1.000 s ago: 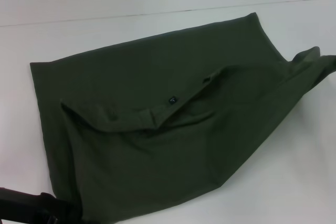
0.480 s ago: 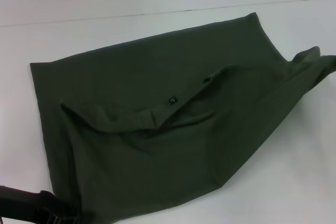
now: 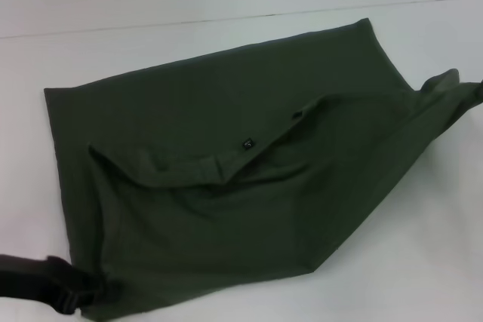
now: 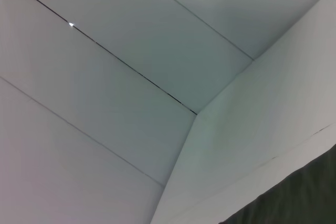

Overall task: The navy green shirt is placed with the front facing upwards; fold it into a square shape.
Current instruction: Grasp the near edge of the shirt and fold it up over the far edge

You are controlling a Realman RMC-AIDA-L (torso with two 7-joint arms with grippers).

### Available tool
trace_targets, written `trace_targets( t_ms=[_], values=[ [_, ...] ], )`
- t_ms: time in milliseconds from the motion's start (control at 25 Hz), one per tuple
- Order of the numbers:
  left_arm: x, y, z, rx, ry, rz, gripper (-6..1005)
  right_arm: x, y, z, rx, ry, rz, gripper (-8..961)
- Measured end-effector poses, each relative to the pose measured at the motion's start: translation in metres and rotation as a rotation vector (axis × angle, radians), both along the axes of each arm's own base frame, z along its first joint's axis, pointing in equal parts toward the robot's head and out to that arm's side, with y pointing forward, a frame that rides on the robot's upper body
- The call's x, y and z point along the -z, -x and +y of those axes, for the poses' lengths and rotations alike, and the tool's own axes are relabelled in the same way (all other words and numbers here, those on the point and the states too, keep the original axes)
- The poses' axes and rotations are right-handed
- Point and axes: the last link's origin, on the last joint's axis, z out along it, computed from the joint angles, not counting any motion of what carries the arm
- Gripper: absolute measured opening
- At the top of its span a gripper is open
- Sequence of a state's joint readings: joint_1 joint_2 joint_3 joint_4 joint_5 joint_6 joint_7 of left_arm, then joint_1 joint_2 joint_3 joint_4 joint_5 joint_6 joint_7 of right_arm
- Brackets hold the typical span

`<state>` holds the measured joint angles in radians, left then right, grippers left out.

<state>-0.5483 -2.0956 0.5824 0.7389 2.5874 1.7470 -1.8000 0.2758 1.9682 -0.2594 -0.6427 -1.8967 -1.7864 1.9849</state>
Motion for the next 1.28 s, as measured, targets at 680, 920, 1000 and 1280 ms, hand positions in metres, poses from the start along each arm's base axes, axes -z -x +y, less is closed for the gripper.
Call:
trace_targets(
  t_ms=[680,920,1000,1280],
  values=[
    [-0.059,0.02,0.006,0.035,-0.184,-0.034,3,0.023,0.008,-0.005,-0.056,0.109,0.001,1],
    [-0.072,0.025,0.009,0.041,-0.213,-0.004,3,0.036,0.015,-0.004,-0.085,0.16,0.004,1],
    [-0.077,0.027,0.008,0.042,-0.22,0.006,2,0.044,0.019,-0.002,-0.108,0.194,-0.004,1],
    [-0.079,0.032,0.007,0.035,-0.231,0.028,2,0.051,0.021,-0.003,-0.118,0.209,-0.006,1]
  ],
)
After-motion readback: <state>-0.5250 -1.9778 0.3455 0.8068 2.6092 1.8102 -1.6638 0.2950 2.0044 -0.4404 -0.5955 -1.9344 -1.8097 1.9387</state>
